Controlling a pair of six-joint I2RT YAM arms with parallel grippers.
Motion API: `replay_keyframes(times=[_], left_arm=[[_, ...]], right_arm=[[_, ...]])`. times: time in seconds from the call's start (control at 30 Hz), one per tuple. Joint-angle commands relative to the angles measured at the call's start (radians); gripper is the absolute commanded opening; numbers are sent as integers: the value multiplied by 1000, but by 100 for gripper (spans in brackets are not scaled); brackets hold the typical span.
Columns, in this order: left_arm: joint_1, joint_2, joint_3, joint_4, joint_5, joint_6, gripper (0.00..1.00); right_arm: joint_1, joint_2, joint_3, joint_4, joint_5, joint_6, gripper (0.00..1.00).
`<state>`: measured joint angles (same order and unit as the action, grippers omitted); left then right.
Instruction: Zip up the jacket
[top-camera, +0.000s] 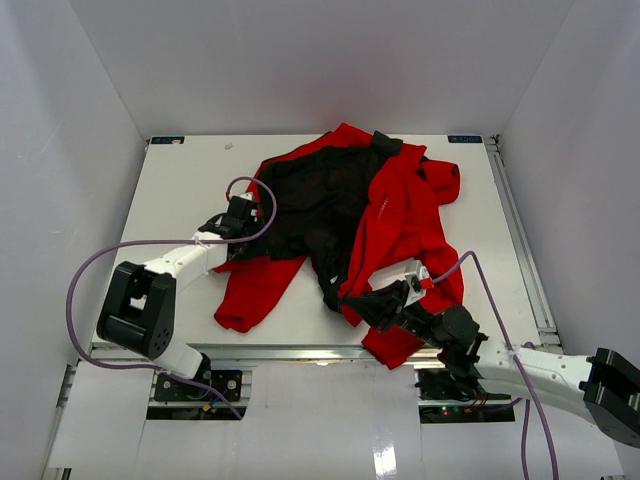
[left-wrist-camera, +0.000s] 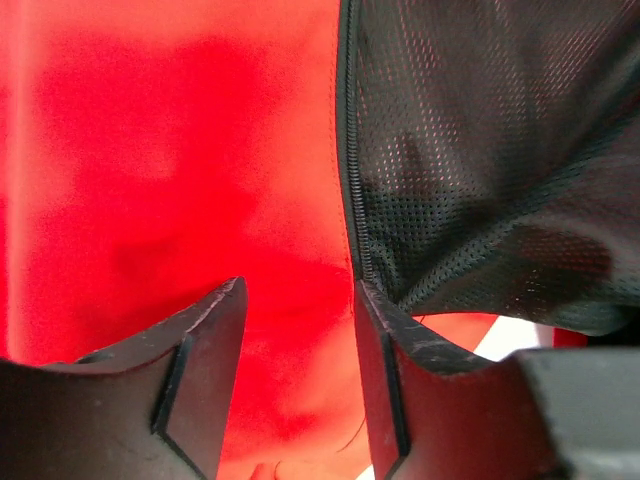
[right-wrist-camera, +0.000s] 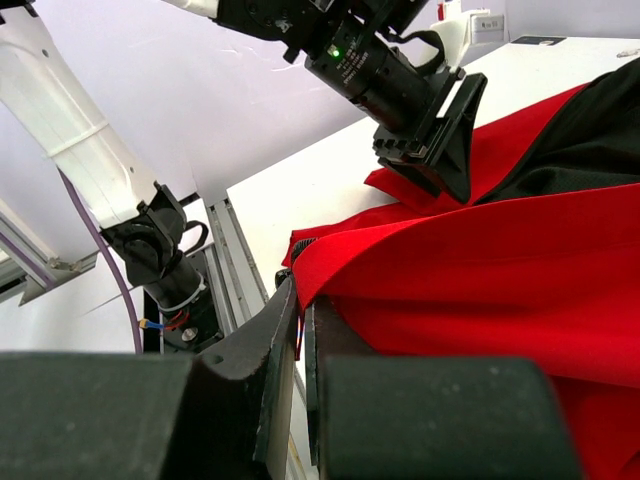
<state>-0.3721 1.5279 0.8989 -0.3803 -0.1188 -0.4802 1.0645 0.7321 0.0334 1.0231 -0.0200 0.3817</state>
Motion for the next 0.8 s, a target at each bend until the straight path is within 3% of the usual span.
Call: replay_keyframes(times=[0.0,0.17,0.33,0.57,0.77], left_arm=[[2,66,-26,36,49,-23,56],[2,166,-11,52,44,-29,53],[3,152,-12,31,-26,-57,1],[4,-65,-48,55,3,-47,0],[6,-100,-64,69,67,-24,1]], right_arm=[[3,-26,-222,34,8,-1,8],[3,-42,-222,17,12,3,8],[3,-39,-216,6,14,3,8],[4,-7,-201,2,14,5,8],[3,1,-198,-2,14,8,8]])
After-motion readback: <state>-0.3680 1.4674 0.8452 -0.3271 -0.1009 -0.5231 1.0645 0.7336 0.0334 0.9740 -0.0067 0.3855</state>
